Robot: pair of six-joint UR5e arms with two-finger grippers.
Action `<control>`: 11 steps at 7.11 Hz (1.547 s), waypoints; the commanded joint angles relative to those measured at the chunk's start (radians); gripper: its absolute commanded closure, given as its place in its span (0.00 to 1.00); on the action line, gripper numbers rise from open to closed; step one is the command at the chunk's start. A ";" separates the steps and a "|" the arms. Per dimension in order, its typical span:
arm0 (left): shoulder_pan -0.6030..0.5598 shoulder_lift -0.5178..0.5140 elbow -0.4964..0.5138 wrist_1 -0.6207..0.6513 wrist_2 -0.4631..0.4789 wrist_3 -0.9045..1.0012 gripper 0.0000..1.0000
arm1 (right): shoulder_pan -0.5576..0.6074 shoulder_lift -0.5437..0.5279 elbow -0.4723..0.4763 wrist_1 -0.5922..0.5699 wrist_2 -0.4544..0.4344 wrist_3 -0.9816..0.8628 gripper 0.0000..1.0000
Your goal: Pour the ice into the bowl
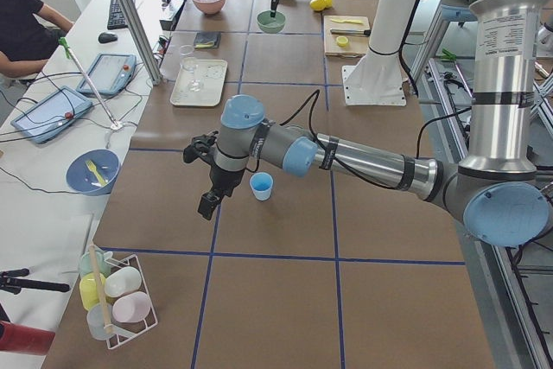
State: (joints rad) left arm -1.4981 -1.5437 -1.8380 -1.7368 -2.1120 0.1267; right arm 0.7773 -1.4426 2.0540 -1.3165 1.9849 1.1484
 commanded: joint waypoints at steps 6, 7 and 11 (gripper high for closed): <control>-0.016 -0.001 0.022 0.013 -0.019 0.002 0.00 | 0.235 -0.346 -0.334 0.487 0.201 -0.280 1.00; -0.014 -0.004 0.034 0.005 -0.020 0.001 0.00 | 0.253 -0.346 -0.353 0.485 0.198 -0.300 0.67; -0.016 -0.007 0.031 0.003 -0.020 -0.001 0.00 | 0.382 -0.346 -0.339 0.330 0.233 -0.573 0.00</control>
State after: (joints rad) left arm -1.5134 -1.5496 -1.8066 -1.7333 -2.1322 0.1270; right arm 1.1085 -1.7876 1.6928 -0.8900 2.1958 0.7046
